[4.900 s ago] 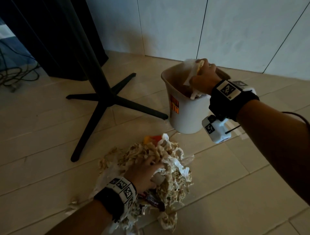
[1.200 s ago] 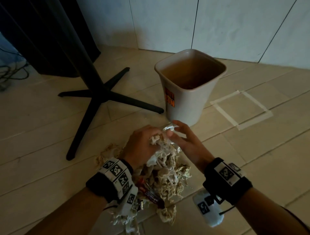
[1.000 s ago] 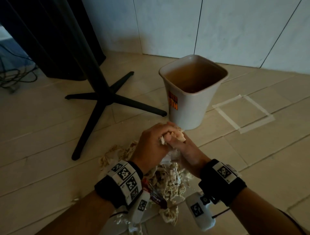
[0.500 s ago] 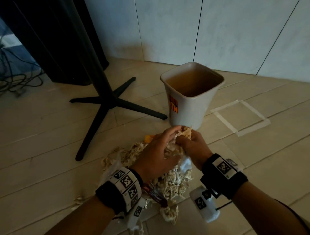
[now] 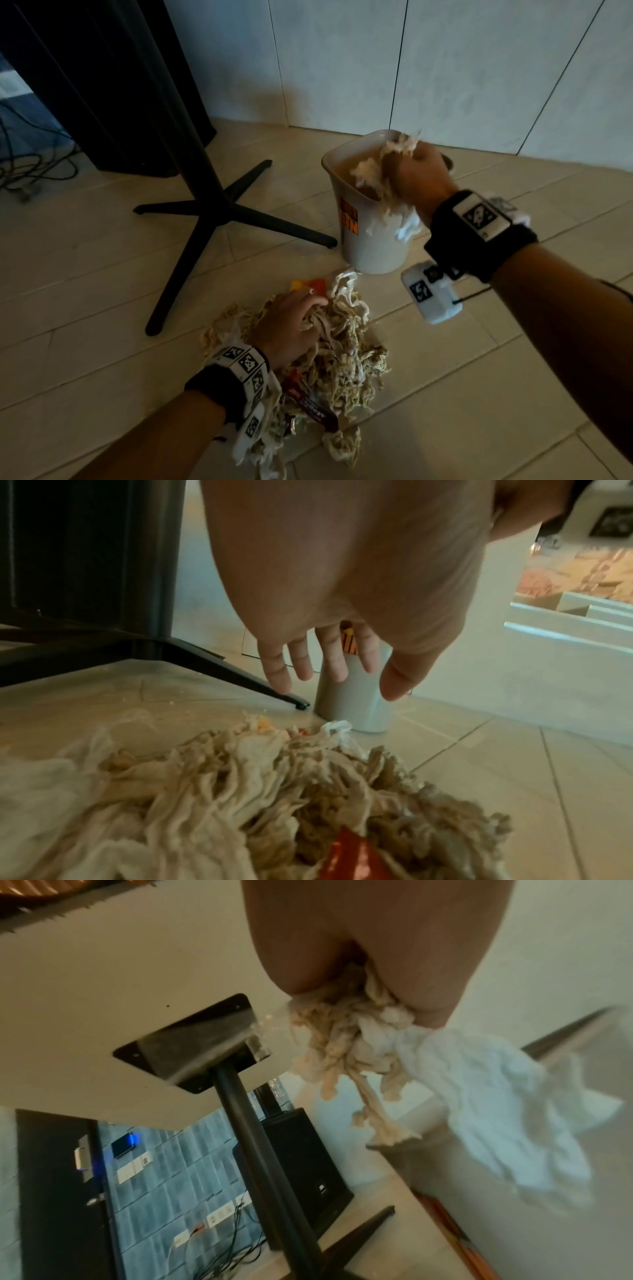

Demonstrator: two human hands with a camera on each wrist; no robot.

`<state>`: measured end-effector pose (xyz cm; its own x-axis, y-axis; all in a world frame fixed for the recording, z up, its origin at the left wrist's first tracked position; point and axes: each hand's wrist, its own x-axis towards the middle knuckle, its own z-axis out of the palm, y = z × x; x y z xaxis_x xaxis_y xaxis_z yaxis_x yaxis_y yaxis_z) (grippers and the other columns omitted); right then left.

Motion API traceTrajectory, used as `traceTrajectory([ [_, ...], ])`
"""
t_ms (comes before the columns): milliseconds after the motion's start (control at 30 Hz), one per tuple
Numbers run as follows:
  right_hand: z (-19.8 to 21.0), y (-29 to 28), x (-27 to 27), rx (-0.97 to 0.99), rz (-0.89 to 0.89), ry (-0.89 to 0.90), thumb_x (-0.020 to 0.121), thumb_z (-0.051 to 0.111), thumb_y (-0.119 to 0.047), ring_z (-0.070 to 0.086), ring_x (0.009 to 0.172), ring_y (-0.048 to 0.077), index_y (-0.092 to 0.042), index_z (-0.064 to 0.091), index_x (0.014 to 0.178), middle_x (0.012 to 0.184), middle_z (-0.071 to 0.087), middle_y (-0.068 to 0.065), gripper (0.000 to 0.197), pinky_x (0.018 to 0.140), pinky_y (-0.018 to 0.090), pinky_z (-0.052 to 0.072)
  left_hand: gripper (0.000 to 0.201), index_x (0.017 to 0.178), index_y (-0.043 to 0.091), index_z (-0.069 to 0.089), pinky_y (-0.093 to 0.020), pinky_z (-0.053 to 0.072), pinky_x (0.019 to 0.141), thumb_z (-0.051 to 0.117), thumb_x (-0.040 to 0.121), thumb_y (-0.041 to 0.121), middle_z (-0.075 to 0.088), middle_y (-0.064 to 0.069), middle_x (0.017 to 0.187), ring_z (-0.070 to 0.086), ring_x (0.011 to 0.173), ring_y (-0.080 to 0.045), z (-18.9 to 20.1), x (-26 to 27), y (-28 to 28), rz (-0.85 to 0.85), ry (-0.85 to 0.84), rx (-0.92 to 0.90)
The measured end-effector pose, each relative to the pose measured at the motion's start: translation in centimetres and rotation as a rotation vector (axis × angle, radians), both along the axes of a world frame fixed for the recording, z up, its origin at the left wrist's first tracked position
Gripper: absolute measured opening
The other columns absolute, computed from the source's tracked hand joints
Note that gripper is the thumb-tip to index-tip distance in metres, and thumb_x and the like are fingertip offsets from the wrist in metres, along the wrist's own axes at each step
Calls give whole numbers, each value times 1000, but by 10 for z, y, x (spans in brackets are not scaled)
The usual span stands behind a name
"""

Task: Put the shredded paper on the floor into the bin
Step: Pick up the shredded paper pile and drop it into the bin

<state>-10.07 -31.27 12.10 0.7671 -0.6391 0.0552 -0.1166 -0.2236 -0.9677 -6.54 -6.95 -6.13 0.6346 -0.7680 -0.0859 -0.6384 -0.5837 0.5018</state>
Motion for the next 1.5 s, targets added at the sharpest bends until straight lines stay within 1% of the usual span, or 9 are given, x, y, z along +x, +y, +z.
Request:
traceTrajectory([
  [200, 14, -28, 32, 38, -28, -77, 73, 57, -15, 56, 45, 11, -10, 55, 75, 65, 58, 7, 6, 43, 23, 46, 66, 137, 48, 34, -42, 32, 109, 61, 78, 50, 23, 13, 153, 22, 141, -21, -21, 24, -10, 21, 46, 288],
  [300, 0, -52, 49, 5, -55, -50, 58, 67, -33, 66, 85, 24, -18, 52, 94, 104, 60, 14, 41, 70, 45, 61, 76, 143, 49, 27, -47, 28, 111, 64, 77, 50, 10, 13, 158, 11, 146, -26, -23, 33, -20, 12, 86, 420],
  [367, -4, -56, 51, -75, -81, 57, 65, 69, -39, 60, 104, 29, -25, 50, 114, 123, 48, 11, 55, 83, 44, 58, 81, 147, 48, 22, -46, 27, 112, 67, 79, 50, 0, 12, 161, 11, 147, -28, -24, 35, -25, -11, 115, 504],
  [533, -25, -65, 55, -297, -19, 283, 81, 62, -42, 50, 118, 28, -30, 52, 127, 126, 38, 5, 49, 97, 42, 50, 84, 149, 48, 21, -43, 29, 114, 70, 80, 53, 3, 3, 163, 23, 146, -31, -43, 39, -28, -53, 124, 583],
  [700, -37, -62, 44, -424, 76, 371, 94, 55, -41, 43, 128, 26, -33, 48, 135, 147, 30, 6, 43, 90, 24, 39, 51, 136, 37, 49, -41, 41, 107, 66, 88, 34, 38, -1, 147, 42, 133, -31, -60, 32, -24, -45, -1, 472],
  [967, -38, -8, -3, -630, 67, -45, 93, 57, -28, 46, 111, 14, -19, 59, 125, 131, 48, 9, 34, 82, 10, 37, 24, 104, 30, 71, -34, 55, 83, 69, 84, 17, 70, 5, 112, 66, 102, -18, -44, 32, -13, 75, -34, 171],
  [1167, -63, 45, -46, -300, 182, -45, 96, 55, -25, 57, 103, 12, -20, 59, 120, 122, 51, 0, 25, 82, 25, 53, 19, 94, 28, 72, -31, 55, 81, 69, 81, 14, 68, 7, 103, 64, 91, -12, -4, 30, -5, 190, -76, -65],
  [1400, -111, 87, -58, 28, 457, 272, 78, 79, -35, 45, 103, -3, -29, 23, 149, 145, 28, -3, 90, 65, -2, 41, 21, 98, 25, 75, -35, 58, 81, 74, 81, 14, 68, 6, 103, 66, 92, -10, 47, 22, 0, 218, -114, -307],
  [1500, -130, 101, -52, -83, 466, 311, 66, 86, -45, 35, 129, 9, -30, 11, 152, 153, 22, -2, 115, 99, 20, 42, 21, 97, 25, 75, -31, 57, 82, 75, 80, 12, 68, 7, 104, 65, 93, -7, 65, 11, -6, 189, -116, -403],
])
